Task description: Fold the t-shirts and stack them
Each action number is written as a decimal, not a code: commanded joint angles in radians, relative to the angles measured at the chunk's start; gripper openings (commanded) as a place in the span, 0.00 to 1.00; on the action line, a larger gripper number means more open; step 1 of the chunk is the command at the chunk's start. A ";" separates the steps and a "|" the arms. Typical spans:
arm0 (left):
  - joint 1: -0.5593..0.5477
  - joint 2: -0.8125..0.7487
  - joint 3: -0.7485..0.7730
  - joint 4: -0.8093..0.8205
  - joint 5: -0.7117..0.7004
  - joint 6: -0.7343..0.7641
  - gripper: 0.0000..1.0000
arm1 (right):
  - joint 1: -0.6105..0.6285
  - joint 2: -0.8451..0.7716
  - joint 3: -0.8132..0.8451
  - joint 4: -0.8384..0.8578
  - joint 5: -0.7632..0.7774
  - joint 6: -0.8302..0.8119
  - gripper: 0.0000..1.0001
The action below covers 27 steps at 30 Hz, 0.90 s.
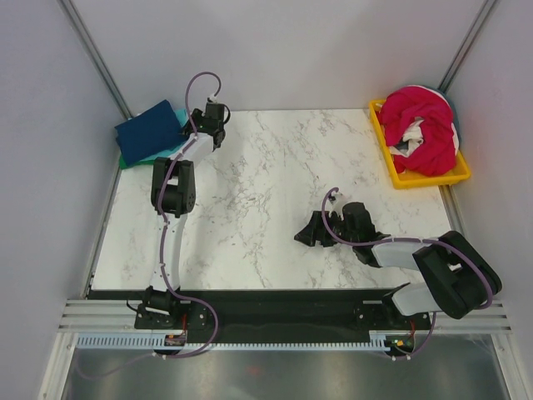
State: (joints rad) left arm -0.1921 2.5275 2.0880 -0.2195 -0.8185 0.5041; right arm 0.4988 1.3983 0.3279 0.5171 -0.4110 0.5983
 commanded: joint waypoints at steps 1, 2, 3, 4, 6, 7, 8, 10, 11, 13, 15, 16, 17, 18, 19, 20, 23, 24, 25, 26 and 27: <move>0.003 0.001 0.015 0.066 -0.042 0.045 0.50 | -0.003 0.018 0.005 -0.011 -0.011 -0.008 0.81; 0.006 -0.003 0.014 0.068 -0.044 0.044 0.49 | -0.003 0.018 0.007 -0.009 -0.011 -0.008 0.81; 0.008 -0.003 0.012 0.068 -0.044 0.045 0.45 | -0.003 0.018 0.008 -0.011 -0.011 -0.008 0.81; 0.010 -0.004 0.010 0.069 -0.044 0.045 0.42 | -0.002 0.018 0.007 -0.011 -0.012 -0.008 0.81; 0.014 -0.007 0.001 0.072 -0.042 0.047 0.35 | -0.003 0.019 0.007 -0.011 -0.012 -0.006 0.81; 0.014 -0.009 0.000 0.077 -0.042 0.047 0.31 | -0.003 0.018 0.007 -0.011 -0.012 -0.006 0.81; 0.017 -0.009 -0.005 0.078 -0.042 0.047 0.21 | -0.003 0.019 0.007 -0.011 -0.012 -0.008 0.81; 0.019 -0.009 -0.008 0.078 -0.045 0.047 0.02 | -0.003 0.019 0.007 -0.011 -0.012 -0.008 0.81; 0.017 -0.012 -0.019 0.078 -0.044 0.045 0.02 | -0.003 0.021 0.008 -0.011 -0.012 -0.006 0.81; 0.014 -0.039 -0.038 0.080 -0.034 0.039 0.02 | -0.005 0.021 0.010 -0.011 -0.012 -0.008 0.81; 0.011 -0.077 -0.074 0.081 -0.034 0.037 0.02 | -0.002 0.022 0.010 -0.011 -0.012 -0.006 0.81; 0.010 -0.091 -0.091 0.083 -0.037 0.039 0.02 | -0.003 0.022 0.011 -0.011 -0.014 -0.008 0.81; 0.005 -0.108 -0.135 0.098 -0.039 0.039 0.02 | -0.003 0.024 0.011 -0.012 -0.014 -0.006 0.81; 0.003 -0.151 -0.166 0.115 -0.044 0.043 0.02 | -0.003 0.025 0.011 -0.012 -0.015 -0.009 0.81; 0.002 -0.173 -0.196 0.130 -0.051 0.056 0.02 | -0.003 0.025 0.013 -0.012 -0.015 -0.009 0.81; 0.003 -0.197 -0.263 0.152 -0.060 0.065 0.02 | -0.003 0.025 0.013 -0.012 -0.017 -0.009 0.81; 0.013 -0.274 -0.386 0.245 -0.102 0.099 0.02 | -0.003 0.024 0.013 -0.014 -0.017 -0.008 0.81; 0.017 -0.286 -0.402 0.247 -0.108 0.090 0.02 | -0.003 0.024 0.011 -0.014 -0.017 -0.009 0.81; 0.020 -0.303 -0.419 0.246 -0.108 0.079 0.02 | -0.003 0.024 0.013 -0.014 -0.017 -0.009 0.81; 0.026 -0.326 -0.451 0.247 -0.108 0.068 0.02 | -0.003 0.025 0.013 -0.014 -0.018 -0.008 0.81; 0.029 -0.338 -0.462 0.247 -0.111 0.065 0.02 | -0.003 0.025 0.013 -0.012 -0.018 -0.008 0.81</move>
State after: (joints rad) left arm -0.1802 2.2944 1.6657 -0.0536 -0.8669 0.5552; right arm 0.4973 1.4040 0.3283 0.5236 -0.4187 0.5983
